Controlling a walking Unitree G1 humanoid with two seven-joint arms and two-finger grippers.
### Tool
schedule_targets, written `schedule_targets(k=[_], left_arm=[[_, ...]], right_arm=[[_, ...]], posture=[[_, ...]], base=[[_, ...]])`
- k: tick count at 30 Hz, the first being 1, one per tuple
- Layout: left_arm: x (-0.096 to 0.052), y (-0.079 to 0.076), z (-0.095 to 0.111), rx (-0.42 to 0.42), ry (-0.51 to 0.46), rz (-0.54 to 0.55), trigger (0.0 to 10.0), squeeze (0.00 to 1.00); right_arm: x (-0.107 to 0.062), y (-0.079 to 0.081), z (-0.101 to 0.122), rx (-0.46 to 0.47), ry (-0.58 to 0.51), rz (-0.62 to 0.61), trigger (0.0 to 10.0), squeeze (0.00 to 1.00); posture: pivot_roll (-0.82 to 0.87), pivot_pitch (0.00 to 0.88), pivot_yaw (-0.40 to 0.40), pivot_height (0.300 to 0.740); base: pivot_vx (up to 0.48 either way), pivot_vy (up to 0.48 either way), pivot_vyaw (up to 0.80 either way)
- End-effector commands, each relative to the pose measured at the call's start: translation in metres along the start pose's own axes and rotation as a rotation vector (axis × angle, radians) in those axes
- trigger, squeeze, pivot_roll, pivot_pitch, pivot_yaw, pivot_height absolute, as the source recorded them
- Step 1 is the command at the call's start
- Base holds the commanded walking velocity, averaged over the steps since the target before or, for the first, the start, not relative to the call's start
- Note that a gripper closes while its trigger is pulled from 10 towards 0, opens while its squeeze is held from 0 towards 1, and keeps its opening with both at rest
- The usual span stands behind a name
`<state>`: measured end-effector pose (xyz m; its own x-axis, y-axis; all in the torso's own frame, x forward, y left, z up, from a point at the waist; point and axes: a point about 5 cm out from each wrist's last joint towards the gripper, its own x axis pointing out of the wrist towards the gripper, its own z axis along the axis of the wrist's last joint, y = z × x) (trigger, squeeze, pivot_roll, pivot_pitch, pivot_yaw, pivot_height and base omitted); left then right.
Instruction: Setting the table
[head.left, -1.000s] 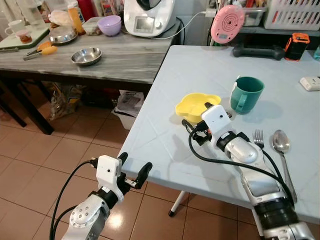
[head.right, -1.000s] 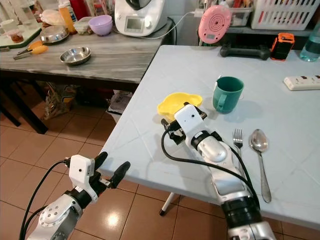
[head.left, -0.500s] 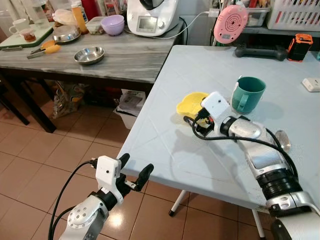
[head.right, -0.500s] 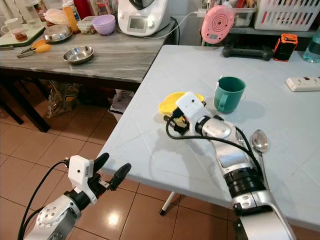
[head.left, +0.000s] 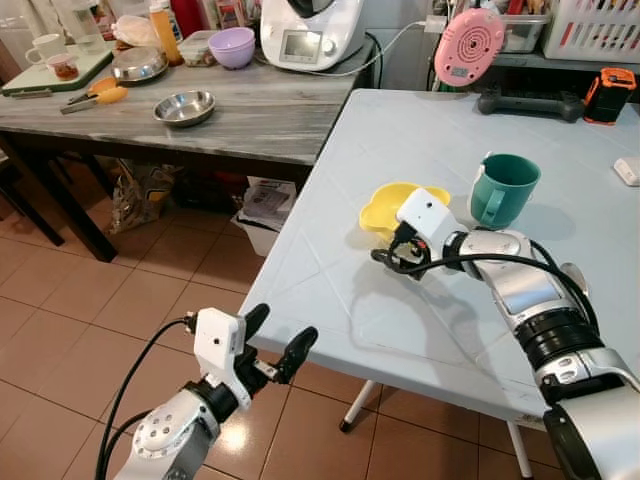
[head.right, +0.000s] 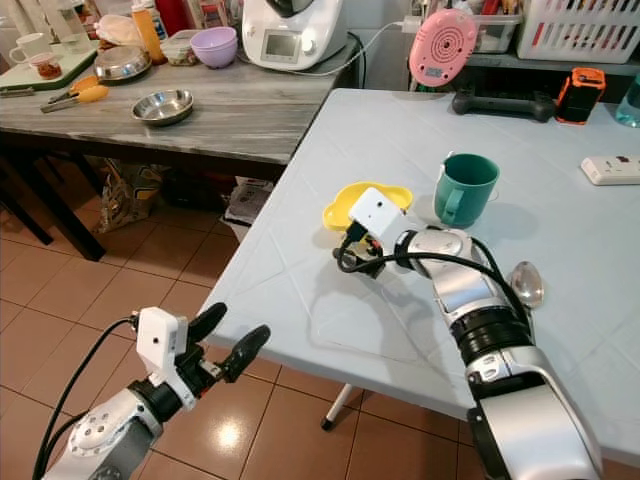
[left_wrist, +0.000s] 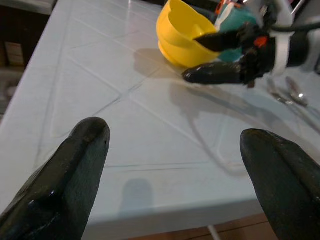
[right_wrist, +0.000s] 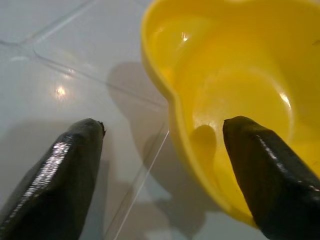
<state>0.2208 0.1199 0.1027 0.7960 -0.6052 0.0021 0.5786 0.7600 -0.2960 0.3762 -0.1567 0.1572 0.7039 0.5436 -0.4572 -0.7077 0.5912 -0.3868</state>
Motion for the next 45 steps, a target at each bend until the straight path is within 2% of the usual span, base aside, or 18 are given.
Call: schedule_targets(k=[1,5,6,7,8,9,11,16,17,24,34,45], left_arm=[[0.0,0.001,0.006,0.016,-0.005,-0.013,10.0,0.0],[0.001,0.001,0.005,0.014,-0.003,-0.014,10.0,0.0],[0.002,0.001,0.004,0.012,0.001,-0.014,10.0,0.0],[0.002,0.001,0.003,0.011,0.003,-0.014,10.0,0.0],[0.002,0.001,0.003,0.01,0.005,-0.014,10.0,0.0],[0.002,0.002,0.002,0.009,0.008,-0.013,10.0,0.0],[0.002,0.003,0.001,0.009,0.013,-0.012,10.0,0.0],[0.003,0.004,-0.001,0.007,0.018,-0.009,10.0,0.0],[0.003,0.005,-0.002,0.008,0.02,-0.008,10.0,0.0],[0.003,0.007,-0.004,0.011,0.022,0.005,10.0,0.0],[0.003,0.009,-0.006,0.019,0.027,0.011,10.0,0.0],[0.005,0.013,-0.007,0.02,0.021,0.023,10.0,0.0]], right_arm=[[0.002,0.001,0.004,-0.026,-0.001,0.019,0.0,0.0],[0.002,0.0,0.003,-0.033,0.007,0.015,0.0,0.0],[0.002,-0.001,0.001,-0.046,0.017,0.014,0.7,0.0],[0.001,-0.002,0.001,-0.051,0.02,0.014,0.7,0.0],[0.001,-0.002,0.001,-0.052,0.021,0.014,1.3,0.0],[0.001,-0.003,0.001,-0.061,0.024,0.011,1.5,0.0],[0.0,-0.006,0.0,-0.082,0.032,0.0,1.1,0.0],[-0.001,-0.01,-0.001,-0.101,0.049,-0.011,1.0,0.0],[-0.002,-0.012,-0.003,-0.113,0.064,-0.018,0.0,0.0],[-0.002,-0.016,-0.003,-0.126,0.073,-0.027,0.0,0.0],[0.0,-0.013,-0.005,-0.129,0.06,-0.022,0.0,0.0],[0.001,-0.001,0.008,-0.15,-0.047,0.008,0.0,0.0]], posture=[[-0.14,0.108,0.103,0.74],[-0.14,0.107,0.103,0.74],[-0.15,0.107,0.104,0.74],[-0.15,0.107,0.104,0.74],[-0.15,0.107,0.104,0.74],[-0.15,0.107,0.104,0.74],[-0.15,0.105,0.105,0.74],[-0.15,0.102,0.104,0.74],[-0.15,0.1,0.101,0.74],[-0.15,0.093,0.099,0.74],[-0.15,0.088,0.1,0.74],[-0.15,0.08,0.103,0.74]], base=[[0.0,0.0,0.0],[0.0,0.0,0.0],[0.0,0.0,0.0],[0.0,0.0,0.0],[0.0,0.0,0.0],[0.0,0.0,0.0],[0.0,0.0,0.0],[0.0,0.0,0.0],[0.0,0.0,0.0],[0.0,0.0,0.0],[0.0,0.0,0.0],[0.0,0.0,0.0]])
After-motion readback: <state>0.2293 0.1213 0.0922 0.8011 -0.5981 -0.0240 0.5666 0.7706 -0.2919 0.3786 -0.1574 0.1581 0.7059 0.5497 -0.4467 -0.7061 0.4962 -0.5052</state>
